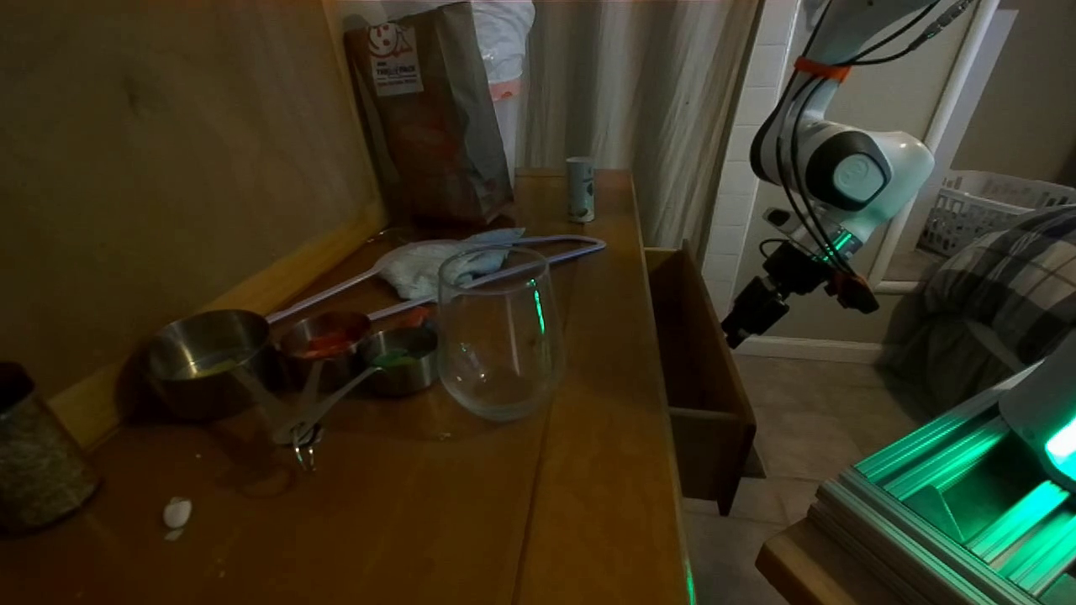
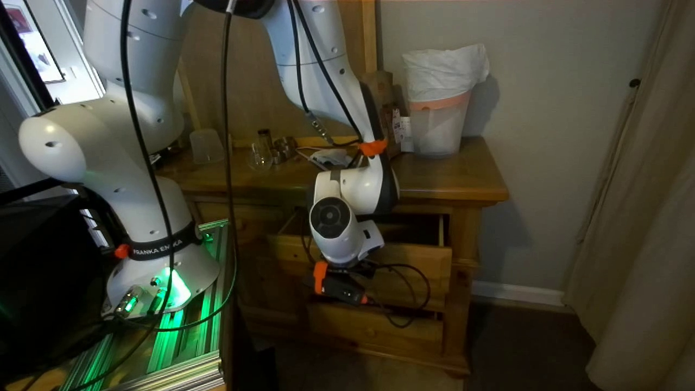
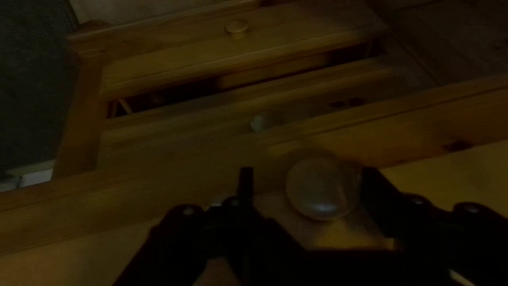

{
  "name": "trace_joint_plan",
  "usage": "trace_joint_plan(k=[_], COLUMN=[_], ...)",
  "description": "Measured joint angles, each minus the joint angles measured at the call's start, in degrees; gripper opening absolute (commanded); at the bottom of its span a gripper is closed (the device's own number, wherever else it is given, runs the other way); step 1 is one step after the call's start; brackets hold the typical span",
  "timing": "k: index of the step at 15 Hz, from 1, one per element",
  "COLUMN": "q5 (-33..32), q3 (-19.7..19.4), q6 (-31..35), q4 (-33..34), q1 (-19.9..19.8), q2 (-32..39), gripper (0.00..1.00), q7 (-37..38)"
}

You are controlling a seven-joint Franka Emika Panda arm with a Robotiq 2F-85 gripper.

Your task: Open the topmost drawer on the right then put the white container in the open drawer.

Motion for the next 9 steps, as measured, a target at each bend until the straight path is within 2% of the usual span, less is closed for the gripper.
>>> trace_joint_plan(k=[4,9], q5=[0.0,0.0], q3=[-0.3,2.9], q6=[3.8,14.5], q4=[-1.4,-7.2], q1=[0.2,3.5], q2=[-3.9,-14.3], gripper=[1.0,1.0], q7=[0.2,3.3])
